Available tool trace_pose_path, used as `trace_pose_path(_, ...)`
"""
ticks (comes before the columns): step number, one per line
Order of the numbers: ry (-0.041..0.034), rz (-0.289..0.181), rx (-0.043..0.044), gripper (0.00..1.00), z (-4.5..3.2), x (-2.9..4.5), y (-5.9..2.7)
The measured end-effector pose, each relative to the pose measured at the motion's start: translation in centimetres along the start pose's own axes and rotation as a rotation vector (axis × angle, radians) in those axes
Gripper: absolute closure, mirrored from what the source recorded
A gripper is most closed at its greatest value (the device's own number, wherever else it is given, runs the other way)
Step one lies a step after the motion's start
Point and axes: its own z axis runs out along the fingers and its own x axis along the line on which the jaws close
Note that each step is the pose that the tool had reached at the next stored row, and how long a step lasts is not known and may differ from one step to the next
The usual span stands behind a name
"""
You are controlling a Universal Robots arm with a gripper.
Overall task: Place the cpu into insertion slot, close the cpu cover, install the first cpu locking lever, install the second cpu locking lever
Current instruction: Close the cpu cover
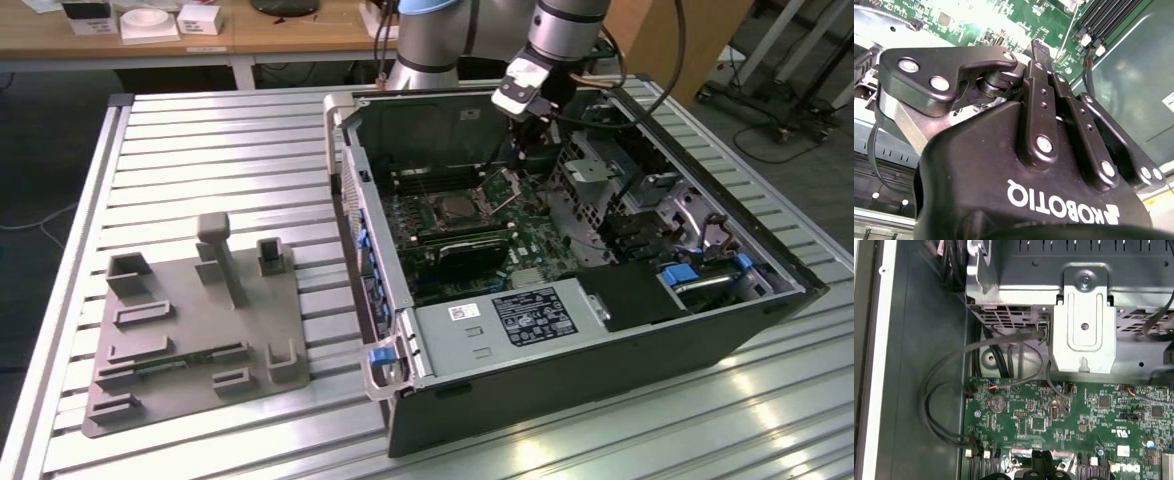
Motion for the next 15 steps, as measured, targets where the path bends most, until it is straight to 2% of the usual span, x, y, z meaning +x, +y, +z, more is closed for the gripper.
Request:
trace_pose_path(10, -0.0001, 0.0, 0.0, 0.9, 0.53, 0.22, 1.14)
trace_pose_path(15, -0.0002, 0.0, 0.0, 0.9, 1.17, 0.44, 1.6)
